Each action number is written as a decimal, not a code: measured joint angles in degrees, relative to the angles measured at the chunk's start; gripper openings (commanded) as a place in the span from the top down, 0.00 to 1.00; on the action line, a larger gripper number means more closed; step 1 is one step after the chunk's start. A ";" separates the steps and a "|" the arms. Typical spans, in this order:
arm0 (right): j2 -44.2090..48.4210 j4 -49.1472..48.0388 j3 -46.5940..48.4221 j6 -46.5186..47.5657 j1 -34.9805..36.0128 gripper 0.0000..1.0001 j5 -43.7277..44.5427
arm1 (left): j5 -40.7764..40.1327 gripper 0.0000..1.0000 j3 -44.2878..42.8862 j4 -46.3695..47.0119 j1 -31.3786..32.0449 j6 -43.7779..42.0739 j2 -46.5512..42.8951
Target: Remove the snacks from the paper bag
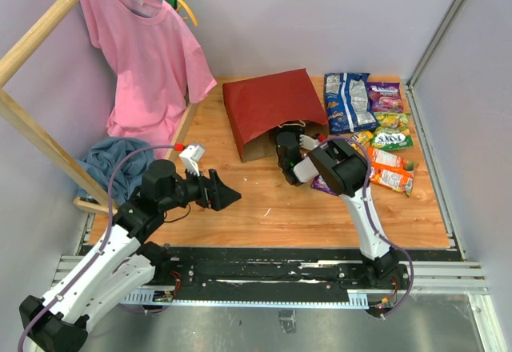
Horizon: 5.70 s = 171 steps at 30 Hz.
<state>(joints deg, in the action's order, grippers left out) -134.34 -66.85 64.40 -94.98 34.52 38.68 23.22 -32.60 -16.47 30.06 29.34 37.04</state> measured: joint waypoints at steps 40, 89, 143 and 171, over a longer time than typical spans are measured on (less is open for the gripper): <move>31.89 2.27 -26.27 8.52 3.17 0.99 -18.82 | -2.56 0.06 0.00 -0.17 -0.33 -0.57 1.51; 77.18 95.19 -13.68 50.40 -7.41 0.99 -60.98 | -18.18 0.16 -18.69 15.52 33.70 -47.15 39.17; 76.06 96.02 -15.23 58.71 -33.55 0.01 -77.33 | -37.75 0.99 9.05 10.08 -5.90 16.35 7.43; 70.99 94.97 -18.82 59.76 -33.57 0.01 -79.34 | -53.48 0.99 22.18 11.85 -6.86 45.51 12.63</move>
<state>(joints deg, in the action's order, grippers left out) -63.35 28.12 45.58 -35.22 0.95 -40.66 -30.26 -10.41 -4.62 23.20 74.85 49.67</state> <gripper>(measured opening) 0.985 0.029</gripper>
